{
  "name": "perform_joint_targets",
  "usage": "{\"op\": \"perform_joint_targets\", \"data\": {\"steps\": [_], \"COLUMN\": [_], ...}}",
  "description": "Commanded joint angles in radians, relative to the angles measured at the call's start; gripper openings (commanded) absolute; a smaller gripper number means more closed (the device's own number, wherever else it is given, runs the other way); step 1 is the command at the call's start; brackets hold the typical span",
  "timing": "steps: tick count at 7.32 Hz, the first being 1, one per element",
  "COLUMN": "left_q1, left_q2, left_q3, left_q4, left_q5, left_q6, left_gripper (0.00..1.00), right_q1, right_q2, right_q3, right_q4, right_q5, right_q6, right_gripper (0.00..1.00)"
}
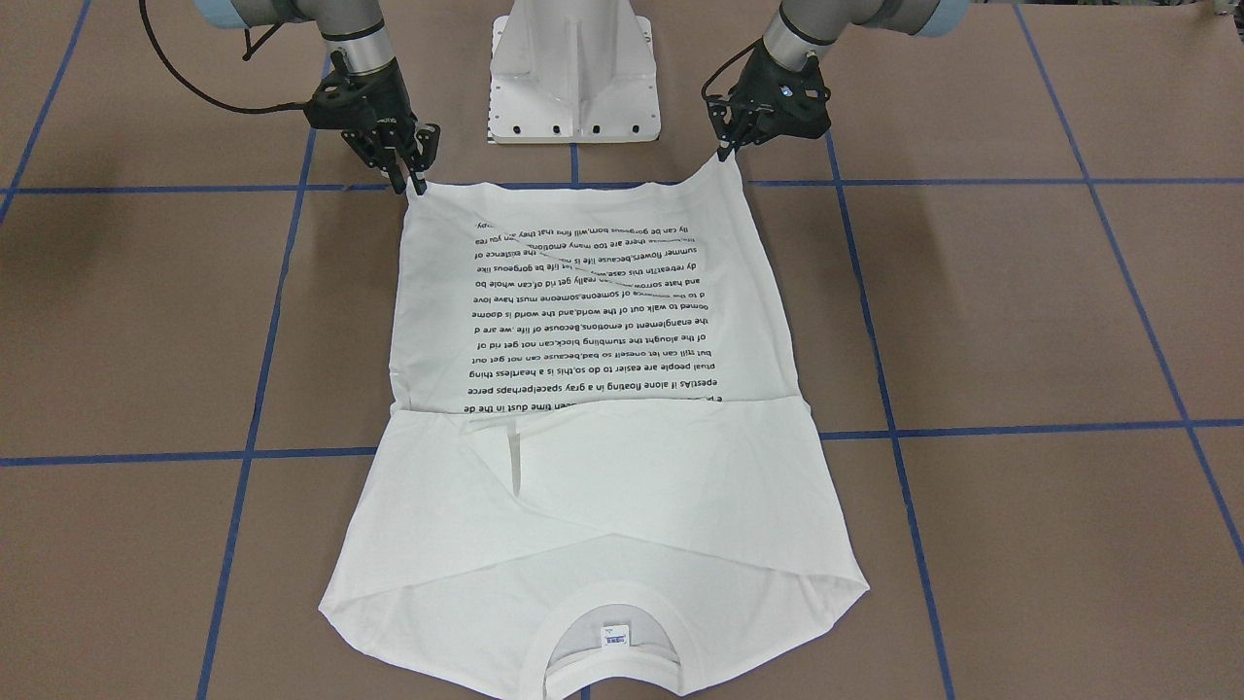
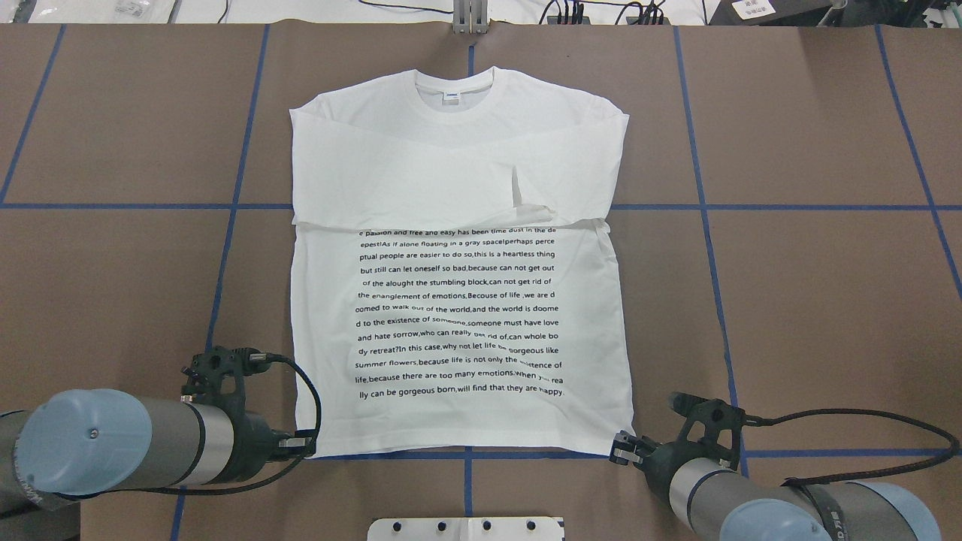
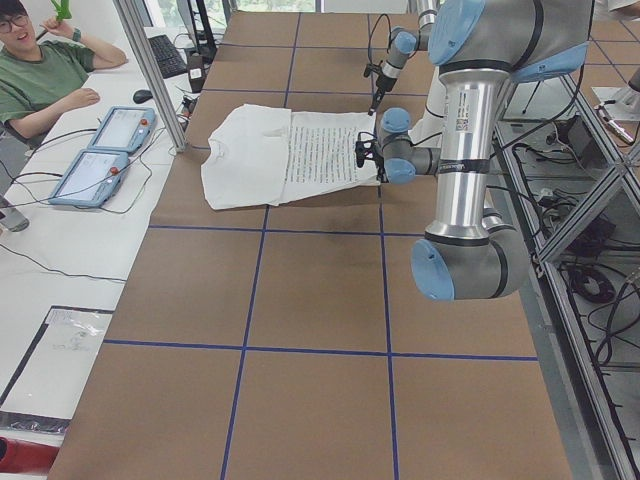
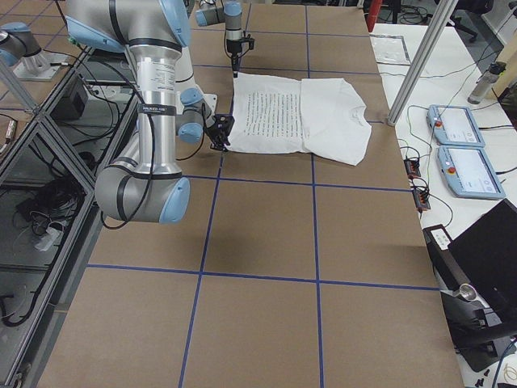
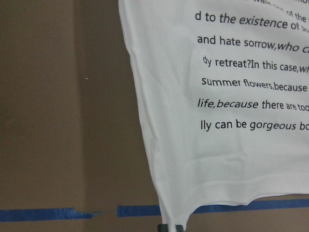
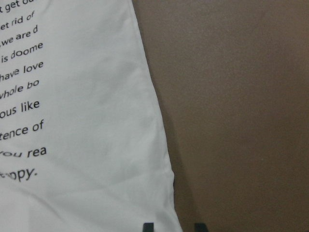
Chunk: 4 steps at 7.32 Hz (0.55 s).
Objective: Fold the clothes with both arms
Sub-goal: 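Grasp the hem corners nearest the robot with both grippers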
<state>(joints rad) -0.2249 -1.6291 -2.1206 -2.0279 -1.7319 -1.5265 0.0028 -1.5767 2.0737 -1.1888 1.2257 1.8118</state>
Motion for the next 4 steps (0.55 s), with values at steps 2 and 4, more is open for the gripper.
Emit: {"op": "perform_joint_targets", "data": {"steps": [2,4], "left_q1": [-0.001,-0.001], "left_q2": [0.000,0.000], "left_q3": [-0.002,-0.012], "left_q4": [0.000,0.002], "left_q5": [0.000,-0.002], "left_q6": [0.000,0.000], "left_gripper": [0.00,0.00], "right_q1": [0.000,0.012], "right_q2": [0.023,0.024], "right_q3": [-0.001,0.032], "right_q4": [0.000,-0.002], "right_q5": [-0.003,-0.002], "right_q6": [0.000,0.001], "right_gripper": [0.00,0.00]}}
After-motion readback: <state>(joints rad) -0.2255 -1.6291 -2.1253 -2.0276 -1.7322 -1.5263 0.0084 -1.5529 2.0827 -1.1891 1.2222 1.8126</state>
